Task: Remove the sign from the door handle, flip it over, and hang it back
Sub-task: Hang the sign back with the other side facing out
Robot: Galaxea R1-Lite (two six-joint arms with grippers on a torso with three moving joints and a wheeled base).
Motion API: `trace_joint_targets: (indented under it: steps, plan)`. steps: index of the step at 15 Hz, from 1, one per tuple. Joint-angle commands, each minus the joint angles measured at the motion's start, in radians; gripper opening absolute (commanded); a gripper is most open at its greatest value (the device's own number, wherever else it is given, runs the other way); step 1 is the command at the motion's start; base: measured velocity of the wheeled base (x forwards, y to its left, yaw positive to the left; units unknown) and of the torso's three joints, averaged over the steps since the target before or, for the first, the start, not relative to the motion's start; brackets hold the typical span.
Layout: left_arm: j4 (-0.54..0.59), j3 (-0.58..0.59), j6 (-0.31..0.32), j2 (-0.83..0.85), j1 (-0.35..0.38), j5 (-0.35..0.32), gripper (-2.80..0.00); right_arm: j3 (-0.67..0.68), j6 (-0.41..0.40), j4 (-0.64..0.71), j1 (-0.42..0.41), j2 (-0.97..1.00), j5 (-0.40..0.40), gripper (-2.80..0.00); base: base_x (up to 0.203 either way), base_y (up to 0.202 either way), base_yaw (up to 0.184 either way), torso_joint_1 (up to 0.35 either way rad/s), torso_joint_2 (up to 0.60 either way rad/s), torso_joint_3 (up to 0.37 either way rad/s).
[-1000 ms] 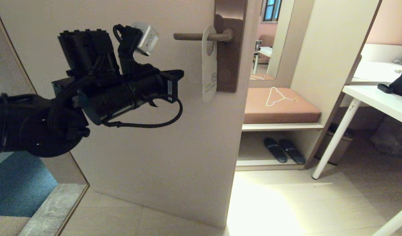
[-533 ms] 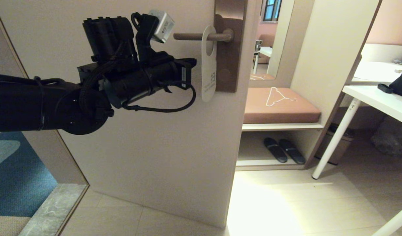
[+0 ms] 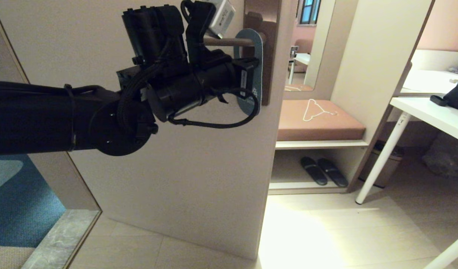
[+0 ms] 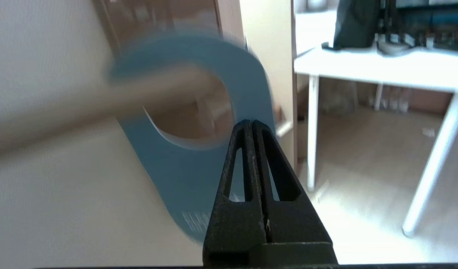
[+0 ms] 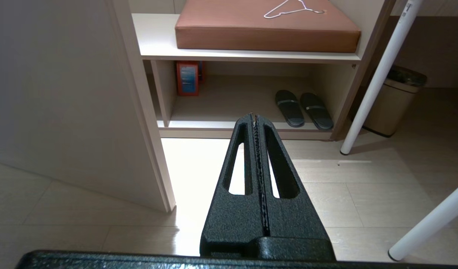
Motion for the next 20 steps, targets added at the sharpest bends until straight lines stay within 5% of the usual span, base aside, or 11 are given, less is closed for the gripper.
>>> trace_joint_targets:
  steps: [1,15,20]
  plan:
    - [-0.003,-0.062,0.001,0.050,-0.017,0.000,-2.80,0.000,0.000,0.000,0.000,0.000,0.000,-2.80,0.000,0.000,0.000,0.000,0.00,0.000]
    - [-0.008,-0.126,0.000,0.148,-0.027,0.023,-2.80,0.000,0.000,0.000,0.000,0.000,0.000,-2.80,0.000,0.000,0.000,0.000,0.00,0.000]
    - [-0.007,-0.055,0.000,0.063,-0.028,0.053,-2.80,0.000,0.000,0.000,0.000,0.000,0.000,-2.80,0.000,0.000,0.000,0.000,0.00,0.000]
